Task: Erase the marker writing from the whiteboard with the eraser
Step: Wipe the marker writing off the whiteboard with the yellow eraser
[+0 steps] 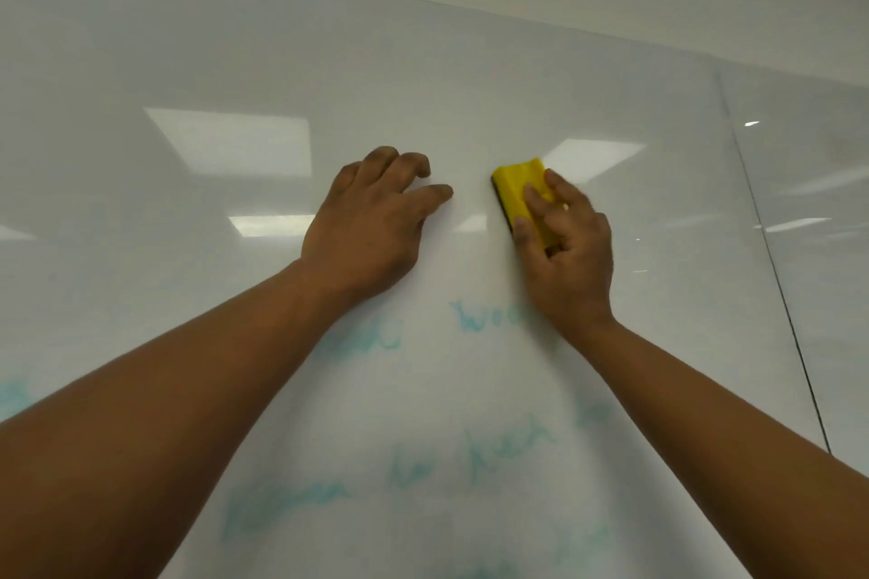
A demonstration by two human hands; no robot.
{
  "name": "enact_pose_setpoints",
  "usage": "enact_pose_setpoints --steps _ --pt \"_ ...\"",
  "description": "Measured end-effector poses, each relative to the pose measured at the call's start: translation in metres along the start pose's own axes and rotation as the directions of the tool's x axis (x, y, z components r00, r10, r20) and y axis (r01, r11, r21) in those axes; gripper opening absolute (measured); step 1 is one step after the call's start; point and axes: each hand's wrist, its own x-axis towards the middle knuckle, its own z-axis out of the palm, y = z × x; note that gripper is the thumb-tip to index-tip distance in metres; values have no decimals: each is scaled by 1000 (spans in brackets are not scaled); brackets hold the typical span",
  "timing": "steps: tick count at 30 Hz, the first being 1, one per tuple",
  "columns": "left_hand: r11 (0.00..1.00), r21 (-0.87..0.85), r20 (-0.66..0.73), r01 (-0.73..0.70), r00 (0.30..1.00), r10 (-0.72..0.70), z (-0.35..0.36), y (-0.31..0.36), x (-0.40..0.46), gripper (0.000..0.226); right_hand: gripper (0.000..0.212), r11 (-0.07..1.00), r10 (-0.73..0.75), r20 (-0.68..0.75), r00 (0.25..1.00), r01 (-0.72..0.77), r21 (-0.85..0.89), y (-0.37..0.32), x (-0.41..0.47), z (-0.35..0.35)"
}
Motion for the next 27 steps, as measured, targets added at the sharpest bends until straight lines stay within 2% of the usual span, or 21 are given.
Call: enact_pose_setpoints --steps 2,3,7,11,13,17,18,23,25,27 --pt "1000 19 2 -1 1000 1 3 1 -1 38 38 991 -132 59 990 133 -13 10 -1 -4" --pt "1000 28 4 -2 1000 2 4 1 -1 39 37 991 -133 53 990 134 -5 17 5 -8" --pt "999 41 40 10 999 -11 5 0 0 44 39 995 83 -67 994 -80 51 25 17 -10" --pt "999 43 57 6 998 -9 6 3 -1 44 38 995 -98 -14 995 98 13 11 -21 -3" --pt "999 34 51 22 998 -24 4 3 -1 43 38 991 -132 4 991 132 20 16 -29 -7" --pt "999 21 76 35 996 -37 4 3 -3 43 40 992 117 -83 990 -113 52 10 -25 -6" --pt "999 18 77 34 996 -35 4 3 -3 43 40 990 140 -81 987 -137 44 0 -29 -1" --pt "999 8 102 31 994 -32 -1 3 -2 42 39 991 -130 64 989 128 25 -23 -53 2" --pt "1000 12 129 0 992 -1 -5 0 -2 41 39 993 -120 54 991 120 -1 -10 -42 -10" --pt "999 8 156 -41 987 39 -10 -5 -3 41 38 1000 -3 -10 1000 3 12 -4 -30 -14"
